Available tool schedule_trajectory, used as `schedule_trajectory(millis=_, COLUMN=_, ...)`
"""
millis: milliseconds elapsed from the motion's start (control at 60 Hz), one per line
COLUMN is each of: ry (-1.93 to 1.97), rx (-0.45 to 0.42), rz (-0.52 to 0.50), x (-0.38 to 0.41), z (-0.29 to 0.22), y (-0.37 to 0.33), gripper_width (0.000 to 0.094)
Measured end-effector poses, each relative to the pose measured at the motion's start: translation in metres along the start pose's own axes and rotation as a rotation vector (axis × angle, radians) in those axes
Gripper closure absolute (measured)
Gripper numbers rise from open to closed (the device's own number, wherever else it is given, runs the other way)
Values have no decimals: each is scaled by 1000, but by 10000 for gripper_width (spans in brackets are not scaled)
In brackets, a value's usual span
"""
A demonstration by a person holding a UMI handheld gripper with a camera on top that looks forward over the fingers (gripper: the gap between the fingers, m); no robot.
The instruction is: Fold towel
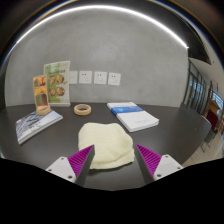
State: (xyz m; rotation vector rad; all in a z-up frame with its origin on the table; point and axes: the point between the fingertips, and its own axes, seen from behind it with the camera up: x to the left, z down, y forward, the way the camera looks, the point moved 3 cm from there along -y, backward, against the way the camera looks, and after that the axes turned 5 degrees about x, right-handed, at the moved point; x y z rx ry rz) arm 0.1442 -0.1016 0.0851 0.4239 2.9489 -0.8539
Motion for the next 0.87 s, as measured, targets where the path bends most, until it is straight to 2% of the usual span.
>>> schedule_trajectory(millis=250, ry=-39, rx=-59, rz=-149, x=116, z=31, y=-139, gripper_width=106)
schedule_trajectory(millis=433, ry=-81, rx=-54, rz=-297, x=205, z=72, y=-234, gripper_width=105)
schedule_trajectory(millis=567, ry=-156, rx=-60, rz=-305, x=232, z=93, y=-277, gripper_width=107)
schedule_trajectory(millis=650, ry=-210, rx=-67, rz=-275, x=232, z=98, y=-290, gripper_width=106)
schedule_trajectory(millis=783, ry=-239, rx=-100, rz=-216, x=218, z=94, y=-294, gripper_width=109)
schedule_trajectory(millis=867, ry=-238, rx=-78, rz=-251, x=217, z=100, y=-284, gripper_width=109)
